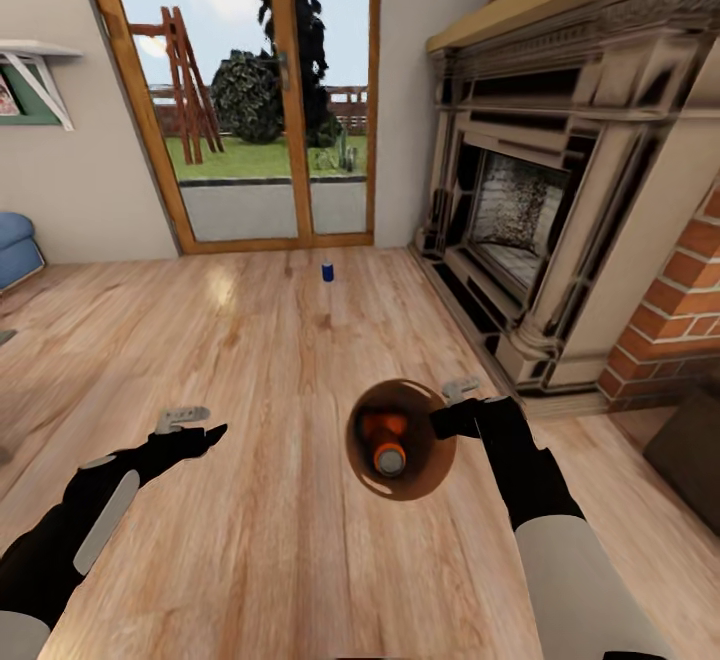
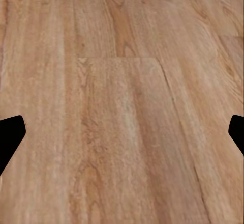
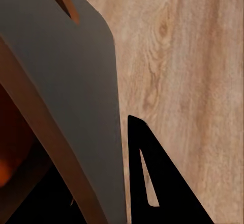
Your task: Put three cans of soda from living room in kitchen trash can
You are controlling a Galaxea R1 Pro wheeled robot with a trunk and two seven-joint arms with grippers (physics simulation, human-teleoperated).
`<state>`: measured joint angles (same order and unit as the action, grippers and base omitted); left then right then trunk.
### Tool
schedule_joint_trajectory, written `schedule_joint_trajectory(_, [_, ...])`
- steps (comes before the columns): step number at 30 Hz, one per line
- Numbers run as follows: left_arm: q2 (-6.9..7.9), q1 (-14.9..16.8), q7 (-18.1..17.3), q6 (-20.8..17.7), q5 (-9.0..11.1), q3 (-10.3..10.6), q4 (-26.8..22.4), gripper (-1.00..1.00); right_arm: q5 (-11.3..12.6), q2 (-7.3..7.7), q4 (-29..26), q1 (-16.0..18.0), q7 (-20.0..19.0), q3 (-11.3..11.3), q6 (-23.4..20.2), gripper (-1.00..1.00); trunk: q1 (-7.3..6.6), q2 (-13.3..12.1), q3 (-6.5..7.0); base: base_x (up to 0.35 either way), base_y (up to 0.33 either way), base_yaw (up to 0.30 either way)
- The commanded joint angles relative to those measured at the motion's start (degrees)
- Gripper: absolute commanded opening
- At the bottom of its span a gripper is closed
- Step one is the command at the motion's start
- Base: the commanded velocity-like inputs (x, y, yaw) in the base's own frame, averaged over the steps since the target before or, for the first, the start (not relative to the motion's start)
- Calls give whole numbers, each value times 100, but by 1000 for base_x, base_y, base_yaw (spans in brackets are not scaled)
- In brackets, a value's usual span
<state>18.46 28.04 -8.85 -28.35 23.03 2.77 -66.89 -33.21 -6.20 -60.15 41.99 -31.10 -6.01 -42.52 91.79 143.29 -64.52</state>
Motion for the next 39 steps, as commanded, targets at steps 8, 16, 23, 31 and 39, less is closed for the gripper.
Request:
schedule_joint_trajectory(8, [0,0,-3,-53,-3,9,-15,100,118,5,-21,2,-69,-10,16,-100,-1,1,-1,291,145,18])
schedule_joint_trajectory(16, [0,0,-3,-73,0,5,-17,100,126,-2,-23,2,-71,-114,16,-100,-1,1,-2,290,145,1])
schedule_joint_trajectory(23, [0,0,-3,-74,1,4,-25,100,138,-28,-23,0,-78,-105,36,-100,-1,1,-2,290,145,0])
schedule_joint_trajectory(31, [0,0,2,-74,-6,10,-25,100,133,-29,-23,-2,-74,-111,41,-100,-1,1,-2,290,145,0])
schedule_joint_trajectory(39, [0,0,18,-74,-9,25,-25,100,124,16,-18,-18,-104,-109,112,-100,-1,1,-2,290,145,0])
